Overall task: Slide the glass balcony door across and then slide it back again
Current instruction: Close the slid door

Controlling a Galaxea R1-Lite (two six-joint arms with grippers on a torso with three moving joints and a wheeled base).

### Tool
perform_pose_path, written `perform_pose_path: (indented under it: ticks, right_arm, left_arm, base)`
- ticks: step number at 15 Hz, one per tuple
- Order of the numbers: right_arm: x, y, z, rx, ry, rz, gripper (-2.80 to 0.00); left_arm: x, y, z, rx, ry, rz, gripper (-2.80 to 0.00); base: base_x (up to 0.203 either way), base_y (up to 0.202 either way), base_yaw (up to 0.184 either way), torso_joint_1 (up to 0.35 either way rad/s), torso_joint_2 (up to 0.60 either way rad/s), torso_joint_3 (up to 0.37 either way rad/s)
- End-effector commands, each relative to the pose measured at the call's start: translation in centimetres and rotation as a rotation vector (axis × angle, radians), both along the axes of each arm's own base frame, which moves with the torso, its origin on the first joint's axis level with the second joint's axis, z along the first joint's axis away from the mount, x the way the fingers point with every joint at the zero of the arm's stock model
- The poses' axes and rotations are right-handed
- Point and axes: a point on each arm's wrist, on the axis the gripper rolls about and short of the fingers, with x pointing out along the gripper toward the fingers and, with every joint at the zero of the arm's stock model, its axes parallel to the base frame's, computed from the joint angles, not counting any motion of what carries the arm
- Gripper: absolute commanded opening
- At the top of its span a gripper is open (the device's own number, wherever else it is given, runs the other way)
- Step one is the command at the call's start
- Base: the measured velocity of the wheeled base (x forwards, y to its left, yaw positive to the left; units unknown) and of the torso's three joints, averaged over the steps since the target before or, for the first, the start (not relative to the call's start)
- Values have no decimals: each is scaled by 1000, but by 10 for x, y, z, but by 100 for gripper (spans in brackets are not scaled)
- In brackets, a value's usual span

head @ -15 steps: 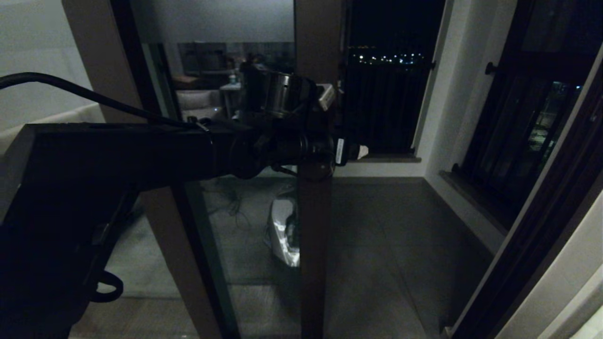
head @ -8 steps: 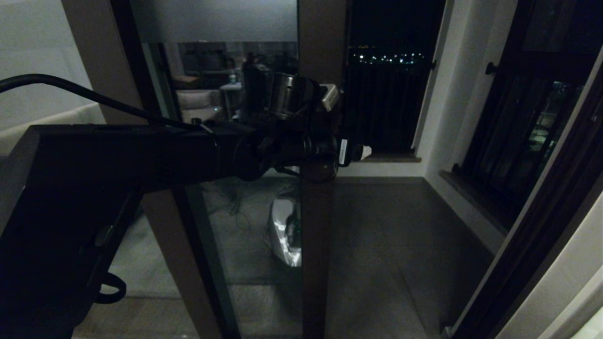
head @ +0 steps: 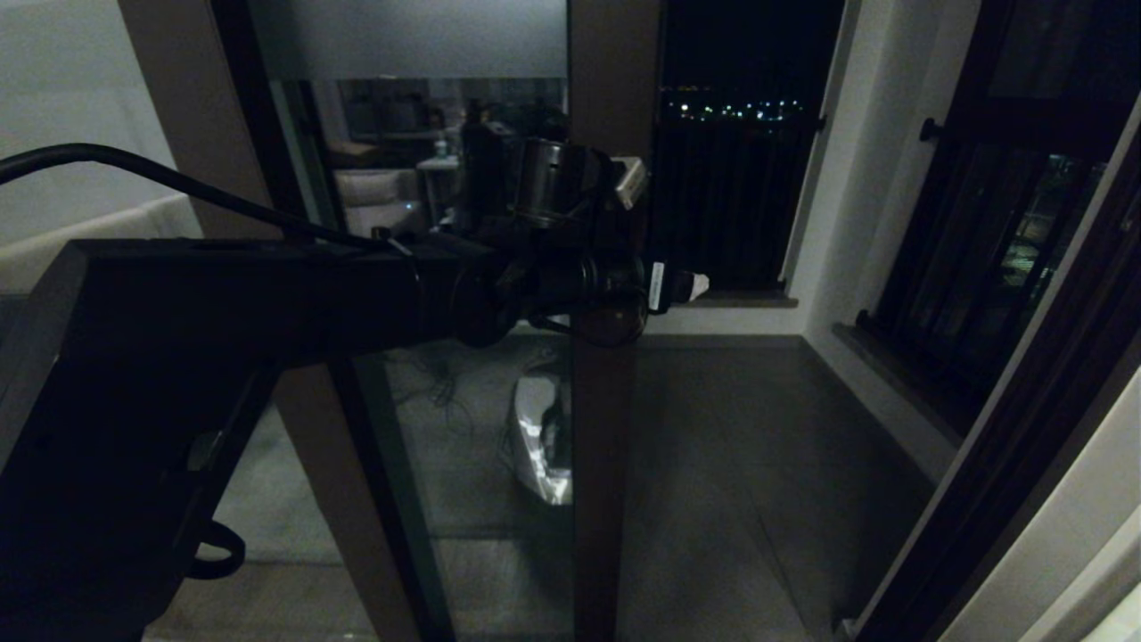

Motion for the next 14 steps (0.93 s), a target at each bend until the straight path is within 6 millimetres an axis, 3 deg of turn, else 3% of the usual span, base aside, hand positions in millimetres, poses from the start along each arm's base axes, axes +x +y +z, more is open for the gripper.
perform_pose_path:
  ticks: [1, 8, 14]
  right_arm:
    - [0, 0, 0, 0, 1, 0, -280]
    - [0, 0, 0, 0, 2, -1, -280]
    - [0, 0, 0, 0, 1, 0, -280]
  left_arm:
    - [-3, -2, 2, -6, -5, -13, 0]
    - [-7, -8, 4, -19, -19, -23, 0]
    - [-10, -1, 12, -12, -36, 53, 0]
  base:
    - [0, 0, 0, 0, 0, 0]
    - [0, 0, 0, 0, 0, 0]
    - [0, 0, 0, 0, 0, 0]
